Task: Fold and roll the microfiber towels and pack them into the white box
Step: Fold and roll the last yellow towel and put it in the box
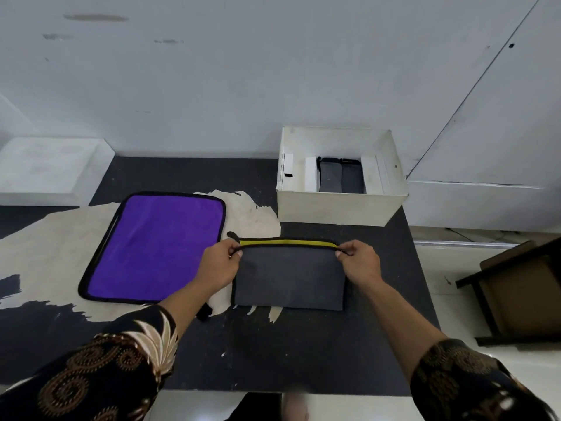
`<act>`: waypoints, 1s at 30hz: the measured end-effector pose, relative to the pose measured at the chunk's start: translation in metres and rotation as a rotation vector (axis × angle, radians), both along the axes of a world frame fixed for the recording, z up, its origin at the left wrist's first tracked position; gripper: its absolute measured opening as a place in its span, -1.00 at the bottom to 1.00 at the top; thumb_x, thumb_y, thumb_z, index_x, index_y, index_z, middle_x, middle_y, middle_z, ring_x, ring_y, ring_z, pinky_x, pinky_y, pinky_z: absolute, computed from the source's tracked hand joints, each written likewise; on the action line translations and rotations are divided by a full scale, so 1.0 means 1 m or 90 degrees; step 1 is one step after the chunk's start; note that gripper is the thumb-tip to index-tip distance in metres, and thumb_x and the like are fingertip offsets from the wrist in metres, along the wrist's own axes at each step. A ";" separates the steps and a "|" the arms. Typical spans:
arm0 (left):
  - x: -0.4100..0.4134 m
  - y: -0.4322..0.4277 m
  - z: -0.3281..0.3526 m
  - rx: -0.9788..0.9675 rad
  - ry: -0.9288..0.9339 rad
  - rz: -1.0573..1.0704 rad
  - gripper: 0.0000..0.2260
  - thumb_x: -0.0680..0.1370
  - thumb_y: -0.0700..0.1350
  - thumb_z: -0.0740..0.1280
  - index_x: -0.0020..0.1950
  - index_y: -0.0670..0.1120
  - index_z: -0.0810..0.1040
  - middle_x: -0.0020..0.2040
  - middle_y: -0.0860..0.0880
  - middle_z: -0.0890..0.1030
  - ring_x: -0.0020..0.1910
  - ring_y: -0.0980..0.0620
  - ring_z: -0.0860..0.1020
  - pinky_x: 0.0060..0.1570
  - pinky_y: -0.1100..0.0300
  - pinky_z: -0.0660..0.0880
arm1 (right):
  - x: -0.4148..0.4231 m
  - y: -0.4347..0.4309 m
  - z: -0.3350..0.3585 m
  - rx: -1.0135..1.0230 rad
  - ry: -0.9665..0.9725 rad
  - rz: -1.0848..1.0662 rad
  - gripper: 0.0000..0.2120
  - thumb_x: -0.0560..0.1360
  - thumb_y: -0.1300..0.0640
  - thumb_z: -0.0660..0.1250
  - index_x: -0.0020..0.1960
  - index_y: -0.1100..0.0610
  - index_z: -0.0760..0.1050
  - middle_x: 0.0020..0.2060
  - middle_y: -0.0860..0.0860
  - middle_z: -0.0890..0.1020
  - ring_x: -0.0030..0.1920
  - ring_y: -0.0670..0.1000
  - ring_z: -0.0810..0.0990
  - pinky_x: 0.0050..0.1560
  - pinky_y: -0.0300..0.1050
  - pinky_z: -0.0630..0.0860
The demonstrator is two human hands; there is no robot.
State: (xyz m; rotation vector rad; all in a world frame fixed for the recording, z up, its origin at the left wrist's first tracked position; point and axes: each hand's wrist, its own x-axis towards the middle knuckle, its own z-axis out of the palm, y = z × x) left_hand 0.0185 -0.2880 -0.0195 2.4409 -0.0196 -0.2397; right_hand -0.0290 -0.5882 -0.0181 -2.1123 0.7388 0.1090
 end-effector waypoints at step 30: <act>-0.037 -0.034 -0.062 0.377 -0.060 -0.352 -0.37 0.61 0.26 -0.01 0.60 0.06 -0.13 0.59 -0.11 -0.19 0.58 -0.15 -0.15 0.51 -0.15 -0.07 | -0.028 0.080 -0.045 -0.343 0.086 0.404 -0.35 0.62 -0.23 0.01 0.60 -0.06 -0.12 0.57 0.11 -0.25 0.56 0.12 -0.30 0.52 0.25 -0.20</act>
